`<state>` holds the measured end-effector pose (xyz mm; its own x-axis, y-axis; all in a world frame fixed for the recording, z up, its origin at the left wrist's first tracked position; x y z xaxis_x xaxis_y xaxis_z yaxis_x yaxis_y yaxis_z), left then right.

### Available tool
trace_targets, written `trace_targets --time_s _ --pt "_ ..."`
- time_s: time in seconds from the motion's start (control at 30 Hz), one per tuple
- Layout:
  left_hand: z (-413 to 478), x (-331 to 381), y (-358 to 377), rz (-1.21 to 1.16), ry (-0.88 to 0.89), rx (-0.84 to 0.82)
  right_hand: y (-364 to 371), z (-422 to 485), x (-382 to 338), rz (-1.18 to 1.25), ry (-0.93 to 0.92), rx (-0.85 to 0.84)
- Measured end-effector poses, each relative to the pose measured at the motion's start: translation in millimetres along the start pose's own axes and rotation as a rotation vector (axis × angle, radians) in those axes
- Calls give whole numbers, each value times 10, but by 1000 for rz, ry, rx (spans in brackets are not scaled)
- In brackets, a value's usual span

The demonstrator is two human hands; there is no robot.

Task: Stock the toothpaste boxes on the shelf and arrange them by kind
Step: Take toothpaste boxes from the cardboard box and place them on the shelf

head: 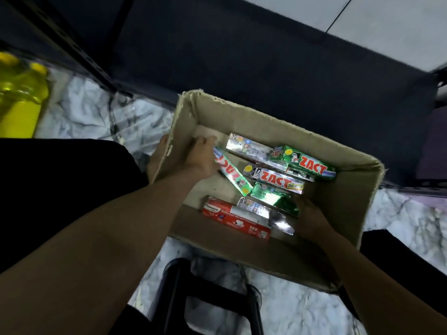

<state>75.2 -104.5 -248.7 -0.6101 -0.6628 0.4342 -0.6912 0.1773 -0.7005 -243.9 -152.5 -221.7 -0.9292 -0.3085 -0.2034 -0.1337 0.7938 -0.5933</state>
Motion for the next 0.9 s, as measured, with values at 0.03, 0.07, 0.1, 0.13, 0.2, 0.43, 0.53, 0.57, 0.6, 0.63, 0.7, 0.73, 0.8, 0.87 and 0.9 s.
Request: trace_targets --time_s 0.03,0.07,0.1,0.13,0.2,0.43,0.53,0.57,0.6,0.63,0.7,0.73,0.8,0.87,0.9 --pt "-50 -45 70 106 17 -36 25 23 12 25 2 3" --pt "-106 -90 136 224 22 -64 57 48 36 46 1 3" --pt "-161 -143 202 317 17 -75 85 62 60 55 3 -6" --pt "-206 -205 257 379 8 -78 116 78 84 56 11 -15" --pt "-272 -287 291 376 -21 -55 140 90 100 42 34 0" --pt "-430 -243 257 576 86 -26 118 46 90 -144 61 38" --pt "-417 -239 161 501 118 -129 104 49 113 -87 78 33" --pt "-426 -221 122 469 110 -180 114 57 111 -31 78 14" --pt "-437 -203 96 460 105 -226 130 69 109 29 63 2" --pt "-457 -180 72 456 97 -264 146 71 103 65 58 -12" --pt "-493 -129 15 441 67 -327 170 64 110 77 54 -3" --pt "-493 -122 0 419 49 -348 174 55 122 66 47 19" --pt "-511 -105 -40 330 19 -370 202 25 157 31 37 39" --pt "-545 -91 -70 206 14 -386 266 -22 179 -48 22 35" --pt "-567 -90 -80 137 13 -388 299 -41 176 -96 15 50"
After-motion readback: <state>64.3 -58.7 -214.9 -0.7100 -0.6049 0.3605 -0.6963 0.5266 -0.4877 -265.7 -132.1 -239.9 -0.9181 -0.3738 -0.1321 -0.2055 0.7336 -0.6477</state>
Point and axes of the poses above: each hand's wrist, its own z-axis towards the middle knuckle, its own y-axis out of the palm, x = y × z, the point moved 2 cm from there along z, towards the middle knuckle, and after that the axes turned 3 degrees about -y, right-handed, at the moved point
